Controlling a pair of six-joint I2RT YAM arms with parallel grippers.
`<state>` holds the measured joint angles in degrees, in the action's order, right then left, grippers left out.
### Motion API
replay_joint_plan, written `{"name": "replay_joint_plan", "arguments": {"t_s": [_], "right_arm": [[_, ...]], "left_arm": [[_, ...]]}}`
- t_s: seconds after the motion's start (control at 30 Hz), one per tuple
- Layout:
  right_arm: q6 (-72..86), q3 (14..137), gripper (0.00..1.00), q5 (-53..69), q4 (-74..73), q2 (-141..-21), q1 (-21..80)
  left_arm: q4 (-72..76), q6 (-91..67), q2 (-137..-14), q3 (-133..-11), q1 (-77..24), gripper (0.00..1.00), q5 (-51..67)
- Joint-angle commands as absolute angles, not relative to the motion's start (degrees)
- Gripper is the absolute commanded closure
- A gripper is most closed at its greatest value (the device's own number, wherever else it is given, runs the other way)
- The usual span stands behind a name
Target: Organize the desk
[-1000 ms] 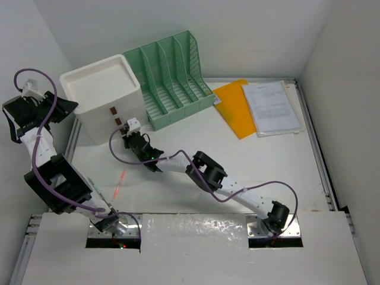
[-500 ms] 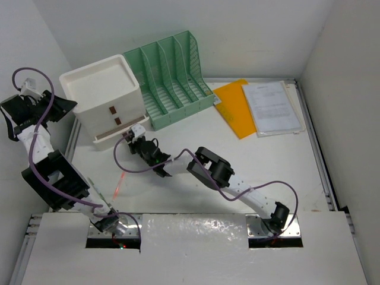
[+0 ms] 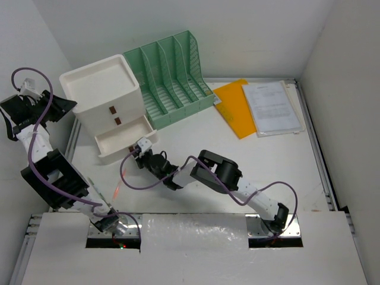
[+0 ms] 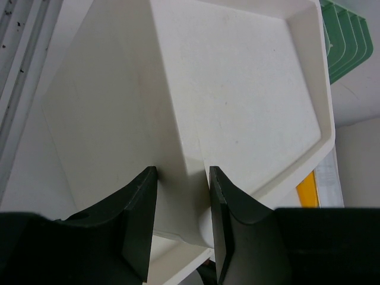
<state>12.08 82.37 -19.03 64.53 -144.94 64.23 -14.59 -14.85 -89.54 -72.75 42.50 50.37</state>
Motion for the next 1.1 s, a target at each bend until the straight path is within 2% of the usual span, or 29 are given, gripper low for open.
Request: {"name": "replay_joint_plan", "arguments": {"t_s": [0.0,0.07,0.1,0.13,0.23,0.27,0.3,0.37,0.43,0.63,0.73,0.8,0.9,1.07], "right_arm": [[12.66,80.6,1.0,-17.84,70.85,-138.7,64.25],[12.48,80.68,1.0,-15.65,68.92,-137.82,64.34],[12.22,80.51,0.92,-14.86,66.82,-136.42,64.25],[12.04,80.07,0.78,-13.03,66.1,-135.62,64.25],[12.13,76.13,0.55,-11.87,66.44,-131.85,64.25],[12.22,73.59,0.44,-11.87,66.79,-130.79,64.25],[12.3,72.43,0.39,-11.6,67.41,-128.78,64.34],[11.96,69.54,0.31,-11.08,67.59,-127.01,64.25],[11.6,68.38,0.27,-10.55,65.31,-124.37,64.34],[10.37,66.71,0.22,-8.44,51.78,-117.53,64.34],[9.85,65.83,0.21,-8.7,46.94,-115.58,64.25],[8.79,65.13,0.16,-8.27,43.96,-113.82,64.34],[7.3,65.48,0.15,-7.12,37.37,-111.63,64.25],[6.95,63.12,0.12,-9.31,33.83,-108.29,64.77]], "left_arm": [[-23.91,-15.03,-92.29,-71.28,40.69,1.0,57.57],[-24.08,-14.68,-92.55,-71.8,40.69,0.98,57.31],[-25.3,-13.29,-92.98,-72.33,40.69,0.93,57.13],[-26.44,-12.05,-93.25,-73.03,40.69,0.83,57.13],[-34.08,-4.68,-94.83,-77.51,40.78,0.67,56.08],[-36.02,-1.09,-95.53,-79.69,40.78,0.64,55.9],[-39.34,0.08,-95.71,-80.5,40.78,0.58,55.72],[-41.56,4.37,-95.71,-82.08,40.78,0.54,55.28],[-43.5,5.97,-95.36,-83.31,40.78,0.47,53.62],[-49.48,13.35,-93.17,-87.8,40.78,0.42,46.24],[-49.22,16.16,-89.13,-86.93,40.78,0.42,42.2],[-51.05,20.63,-86.05,-86.4,40.78,0.41,41.05],[-59.04,30.83,-83.41,-86.66,41.22,0.41,39.03],[-66.88,43.05,-79.02,-78.77,43.94,0.44,34.99]]}}
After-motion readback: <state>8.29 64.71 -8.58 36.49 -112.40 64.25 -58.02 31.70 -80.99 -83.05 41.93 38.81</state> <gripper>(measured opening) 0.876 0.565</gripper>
